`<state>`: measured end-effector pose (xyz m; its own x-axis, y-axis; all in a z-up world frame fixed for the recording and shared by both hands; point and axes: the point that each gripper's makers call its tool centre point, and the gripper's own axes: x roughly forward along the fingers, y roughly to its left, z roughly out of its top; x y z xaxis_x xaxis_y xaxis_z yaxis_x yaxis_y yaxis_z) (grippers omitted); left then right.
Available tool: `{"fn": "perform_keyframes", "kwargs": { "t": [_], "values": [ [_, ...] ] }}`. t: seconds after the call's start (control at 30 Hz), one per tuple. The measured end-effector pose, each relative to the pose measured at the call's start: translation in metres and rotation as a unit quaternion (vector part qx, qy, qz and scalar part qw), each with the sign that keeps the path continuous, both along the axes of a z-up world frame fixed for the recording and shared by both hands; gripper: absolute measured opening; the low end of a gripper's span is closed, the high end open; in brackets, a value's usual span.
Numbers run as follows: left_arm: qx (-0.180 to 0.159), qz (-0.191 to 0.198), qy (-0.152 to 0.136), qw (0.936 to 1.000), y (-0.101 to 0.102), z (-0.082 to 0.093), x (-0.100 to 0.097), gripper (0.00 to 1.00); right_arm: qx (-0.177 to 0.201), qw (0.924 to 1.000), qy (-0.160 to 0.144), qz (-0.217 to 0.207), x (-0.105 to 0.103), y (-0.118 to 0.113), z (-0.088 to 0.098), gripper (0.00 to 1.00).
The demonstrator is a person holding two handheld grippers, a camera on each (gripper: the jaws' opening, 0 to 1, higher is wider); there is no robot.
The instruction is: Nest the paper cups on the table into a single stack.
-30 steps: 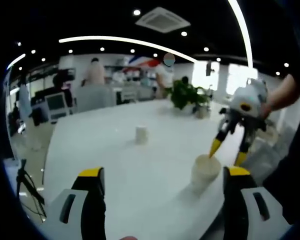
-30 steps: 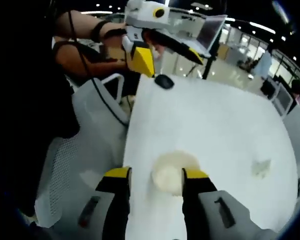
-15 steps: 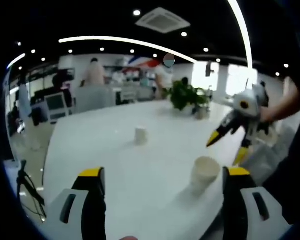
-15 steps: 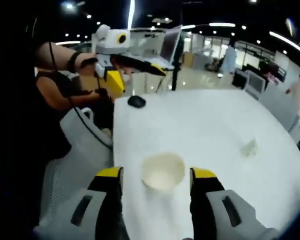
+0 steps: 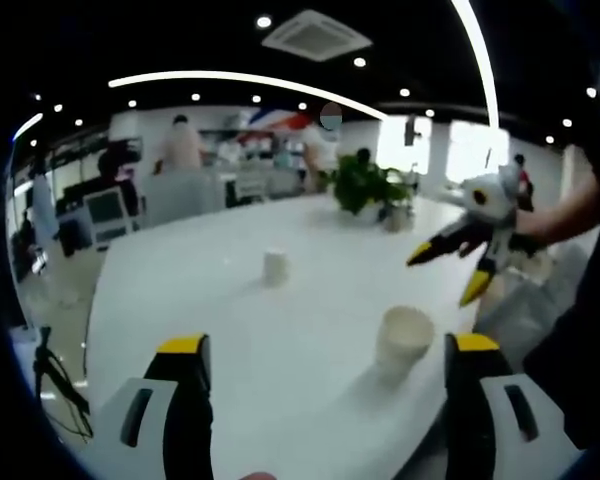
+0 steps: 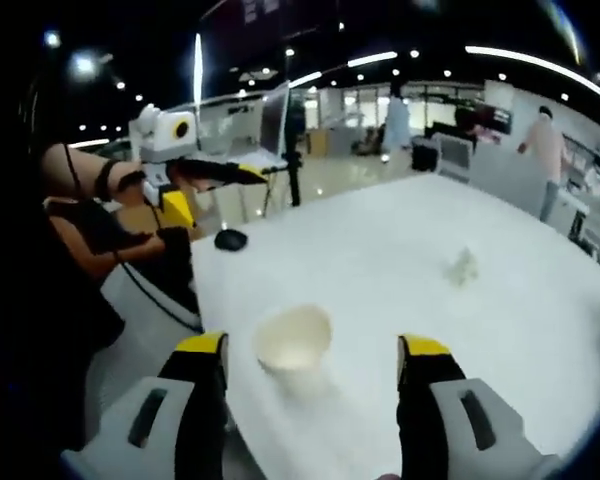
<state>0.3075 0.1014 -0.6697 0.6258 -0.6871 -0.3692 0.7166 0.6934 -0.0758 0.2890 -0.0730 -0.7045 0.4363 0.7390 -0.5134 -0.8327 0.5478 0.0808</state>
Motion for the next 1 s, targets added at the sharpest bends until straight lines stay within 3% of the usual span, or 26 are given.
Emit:
{"fn": "perform_keyframes", "kwargs": {
  "t": [0.17,0.53,1.0],
  "values": [
    [-0.003,0.003,0.001,1.0000,0.000,0.000,0.001,0.96,0.014,0.9995,0.001,-0.027,0.002,-0.009,0.001,0.70],
    [-0.006,0.004,-0.002,1.0000,0.001,0.004,0.002,0.96,0.018,0.9969,-0.020,-0.074,0.010,-0.023,0.002,0.86],
    [-0.004,0.004,-0.001,1.0000,0.000,0.001,0.001,0.96,0.024,0.9927,-0.011,-0.117,0.012,-0.045,-0.004,1.00]
  ]
}}
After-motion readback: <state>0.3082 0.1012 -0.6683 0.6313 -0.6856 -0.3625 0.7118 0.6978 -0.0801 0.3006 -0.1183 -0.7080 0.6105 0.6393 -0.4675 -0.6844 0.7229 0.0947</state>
